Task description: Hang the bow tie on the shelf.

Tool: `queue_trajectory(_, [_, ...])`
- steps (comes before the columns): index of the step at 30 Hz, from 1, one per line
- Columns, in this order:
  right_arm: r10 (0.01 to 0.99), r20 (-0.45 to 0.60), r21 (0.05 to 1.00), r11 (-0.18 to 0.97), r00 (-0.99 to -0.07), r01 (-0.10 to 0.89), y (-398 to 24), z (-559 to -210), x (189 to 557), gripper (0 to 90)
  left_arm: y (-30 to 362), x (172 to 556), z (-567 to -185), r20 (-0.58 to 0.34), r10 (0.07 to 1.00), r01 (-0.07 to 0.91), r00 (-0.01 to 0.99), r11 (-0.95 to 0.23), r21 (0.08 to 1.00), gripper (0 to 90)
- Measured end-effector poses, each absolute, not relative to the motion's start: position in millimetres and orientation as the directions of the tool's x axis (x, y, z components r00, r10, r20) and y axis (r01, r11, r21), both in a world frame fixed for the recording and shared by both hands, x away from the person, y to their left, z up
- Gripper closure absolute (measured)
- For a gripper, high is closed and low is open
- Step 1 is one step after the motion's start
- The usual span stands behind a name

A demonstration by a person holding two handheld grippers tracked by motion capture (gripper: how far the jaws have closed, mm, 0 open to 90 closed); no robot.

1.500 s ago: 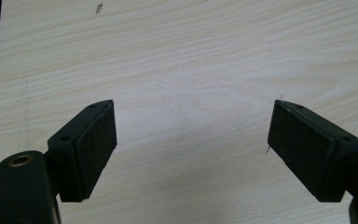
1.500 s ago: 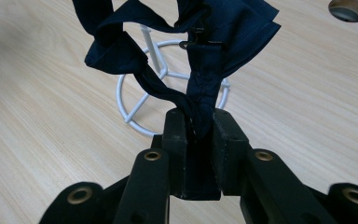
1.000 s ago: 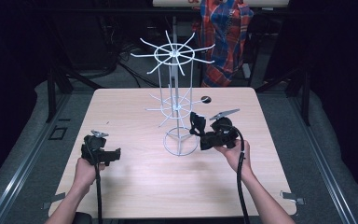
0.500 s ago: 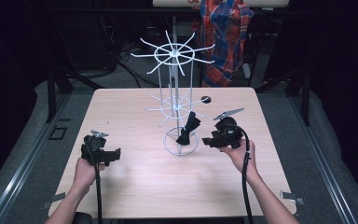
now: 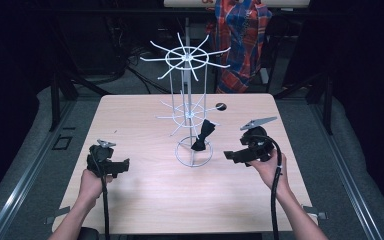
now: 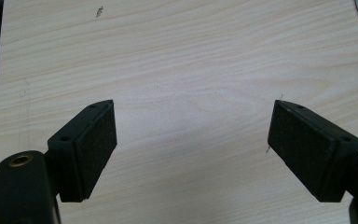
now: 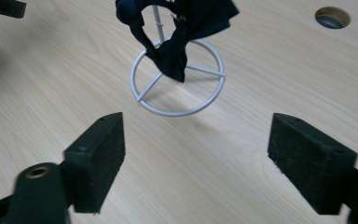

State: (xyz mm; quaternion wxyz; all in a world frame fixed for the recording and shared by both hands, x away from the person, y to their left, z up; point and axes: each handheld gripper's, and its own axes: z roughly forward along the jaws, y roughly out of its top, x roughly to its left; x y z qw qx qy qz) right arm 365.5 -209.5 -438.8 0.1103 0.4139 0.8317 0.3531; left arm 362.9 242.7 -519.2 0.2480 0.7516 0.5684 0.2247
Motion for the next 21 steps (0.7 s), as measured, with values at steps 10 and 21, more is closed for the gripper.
queue_trajectory(10, [0.768, 0.081, 0.692, 0.415, -0.635, 0.59, -230, -432, 350, 14.0, 243, 363, -519, 0.053, 0.966, 0.742, 0.253, -0.229, 0.63, 15.7])
queue_trajectory(21, [0.792, 0.067, 0.671, 0.414, -0.607, 0.615, -256, -442, 334, 10.0, 242, 363, -519, 0.055, 0.966, 0.745, 0.254, -0.231, 0.626, 15.7])
